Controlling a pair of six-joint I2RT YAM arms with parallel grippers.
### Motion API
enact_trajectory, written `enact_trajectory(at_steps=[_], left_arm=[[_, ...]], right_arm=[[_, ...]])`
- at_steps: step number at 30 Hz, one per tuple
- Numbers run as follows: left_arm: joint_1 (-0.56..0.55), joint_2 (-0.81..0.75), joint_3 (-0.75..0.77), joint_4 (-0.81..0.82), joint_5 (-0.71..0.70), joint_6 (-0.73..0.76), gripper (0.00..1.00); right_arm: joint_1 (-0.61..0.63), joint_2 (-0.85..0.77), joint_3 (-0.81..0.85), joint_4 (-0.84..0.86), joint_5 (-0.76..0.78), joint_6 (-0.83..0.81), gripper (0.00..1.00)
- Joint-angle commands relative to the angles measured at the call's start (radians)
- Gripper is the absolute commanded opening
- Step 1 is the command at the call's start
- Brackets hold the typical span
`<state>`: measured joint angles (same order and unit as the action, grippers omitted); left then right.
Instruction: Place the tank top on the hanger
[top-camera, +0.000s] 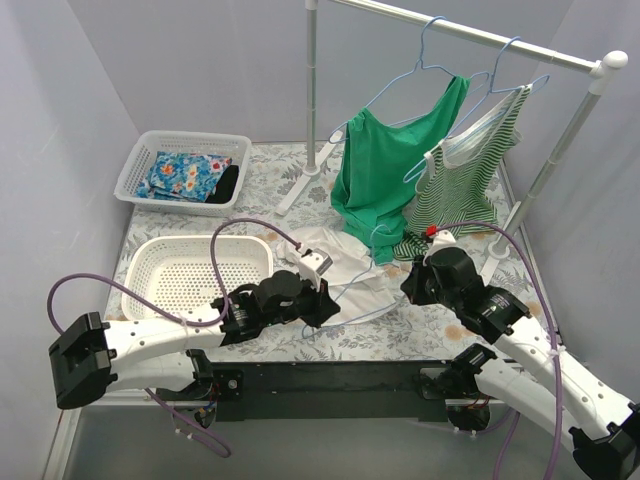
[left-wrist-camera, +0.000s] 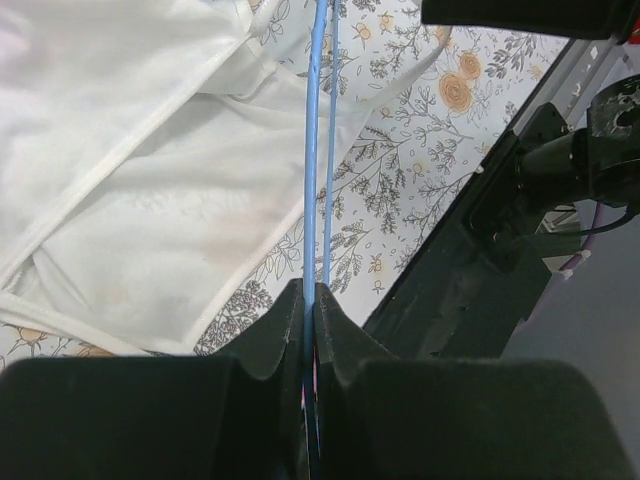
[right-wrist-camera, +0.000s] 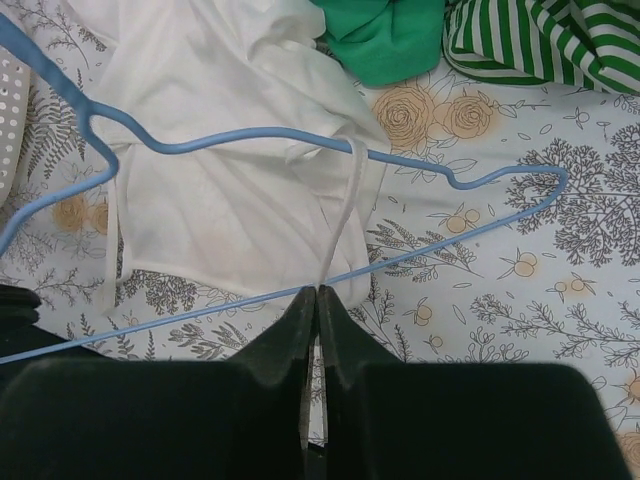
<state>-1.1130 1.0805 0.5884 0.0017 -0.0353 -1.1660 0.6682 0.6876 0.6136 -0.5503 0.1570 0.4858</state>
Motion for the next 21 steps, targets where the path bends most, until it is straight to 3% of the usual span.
enact_trajectory(at_steps=[1, 2, 5, 8, 13, 21], left_arm=[[-0.025, 0.044, -0.036, 0.193, -0.040, 0.054, 0.00], [-0.030, 0.055, -0.039, 0.217, -0.040, 0.058, 0.00], [-0.042, 0.088, -0.070, 0.298, -0.043, 0.078, 0.00], [-0.056, 0.117, -0.093, 0.348, -0.051, 0.091, 0.00], [-0.085, 0.159, -0.081, 0.350, -0.063, 0.121, 0.00], [-0.117, 0.159, -0.052, 0.313, -0.078, 0.137, 0.00]], right_arm=[[0.004, -0.039, 0.052, 0.009, -0.016, -0.038, 0.17], [0.004, -0.054, 0.057, 0.010, -0.020, -0.044, 0.26], [0.004, -0.094, 0.054, 0.050, -0.081, -0.088, 0.40], [0.004, -0.117, 0.048, 0.114, -0.132, -0.110, 0.48], [0.004, -0.112, 0.038, 0.254, -0.146, -0.127, 0.52], [0.004, 0.032, 0.029, 0.401, -0.080, -0.151, 0.52]])
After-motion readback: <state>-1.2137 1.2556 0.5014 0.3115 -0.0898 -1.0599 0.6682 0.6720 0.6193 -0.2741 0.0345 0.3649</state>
